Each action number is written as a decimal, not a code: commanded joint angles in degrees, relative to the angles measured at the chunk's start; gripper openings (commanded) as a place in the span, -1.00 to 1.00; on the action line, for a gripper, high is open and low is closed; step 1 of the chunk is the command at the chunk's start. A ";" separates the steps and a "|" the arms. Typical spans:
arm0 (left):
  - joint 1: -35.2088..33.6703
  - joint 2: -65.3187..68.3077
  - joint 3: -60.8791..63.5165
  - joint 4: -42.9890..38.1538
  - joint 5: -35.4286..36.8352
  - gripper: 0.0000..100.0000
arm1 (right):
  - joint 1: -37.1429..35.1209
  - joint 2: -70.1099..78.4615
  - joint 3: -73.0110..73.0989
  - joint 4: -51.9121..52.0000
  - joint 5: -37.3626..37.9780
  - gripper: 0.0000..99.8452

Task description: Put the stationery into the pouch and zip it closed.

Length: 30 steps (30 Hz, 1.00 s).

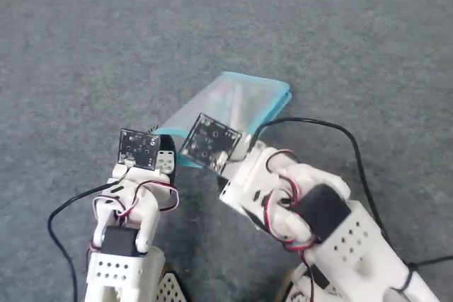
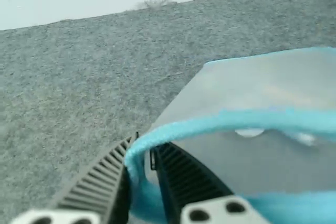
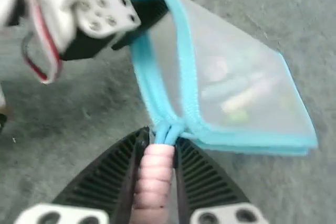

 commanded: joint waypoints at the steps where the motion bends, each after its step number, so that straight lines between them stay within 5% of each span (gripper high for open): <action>1: -2.29 -0.44 -1.89 -0.70 1.32 -0.98 | -1.10 -3.21 -2.37 0.40 -0.53 -0.99; 10: -11.25 -0.44 -4.09 0.97 2.55 -0.98 | 2.33 1.27 -6.24 0.31 -2.11 -0.99; 19: -11.52 -0.35 -4.18 1.76 1.49 -0.98 | -19.91 1.19 -6.15 -0.22 2.81 -0.99; 30: -11.25 -0.35 -4.09 1.67 1.58 -0.98 | -26.33 1.80 -0.62 -3.21 3.08 -0.97</action>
